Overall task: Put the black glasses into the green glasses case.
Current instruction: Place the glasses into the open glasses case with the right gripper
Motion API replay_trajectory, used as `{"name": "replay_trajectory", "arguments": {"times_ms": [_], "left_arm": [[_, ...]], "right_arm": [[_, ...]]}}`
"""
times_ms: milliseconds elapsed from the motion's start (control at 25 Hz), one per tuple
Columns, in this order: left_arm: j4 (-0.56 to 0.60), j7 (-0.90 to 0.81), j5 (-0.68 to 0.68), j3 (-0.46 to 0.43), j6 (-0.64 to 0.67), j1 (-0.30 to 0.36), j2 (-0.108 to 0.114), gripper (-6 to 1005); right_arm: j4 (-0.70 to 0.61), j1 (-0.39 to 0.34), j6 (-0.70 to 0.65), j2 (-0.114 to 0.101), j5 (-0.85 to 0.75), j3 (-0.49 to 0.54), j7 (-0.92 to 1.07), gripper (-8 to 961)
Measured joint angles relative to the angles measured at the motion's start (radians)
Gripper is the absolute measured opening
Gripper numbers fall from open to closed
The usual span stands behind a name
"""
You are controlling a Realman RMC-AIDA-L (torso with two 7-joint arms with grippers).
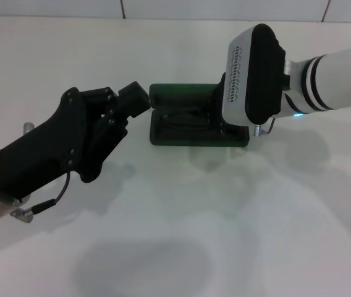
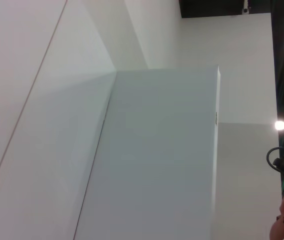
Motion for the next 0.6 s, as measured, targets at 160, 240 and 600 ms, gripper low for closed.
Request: {"name": "replay_trajectory", "arguments": {"times_ms": [160,240,600], "left_arm": [[0.0,0.0,0.001,0.0,0.0,0.0,-0.003,36],[0.0,0.0,0.001,0.0,0.0,0.0,-0.004,36],[0.0,0.0,0.002,0.0,-0.01,0.0,-0.007,35]], "right_arm": [[0.012,0.003,0.009,0.0,0.005,-0.001,0.004,85],[0.015,0.004,0.009,0.0,0.005,-0.002,0.01,86],[0.027,0.004,0.022,0.0,0.005,-0.001,0.014,87]]}}
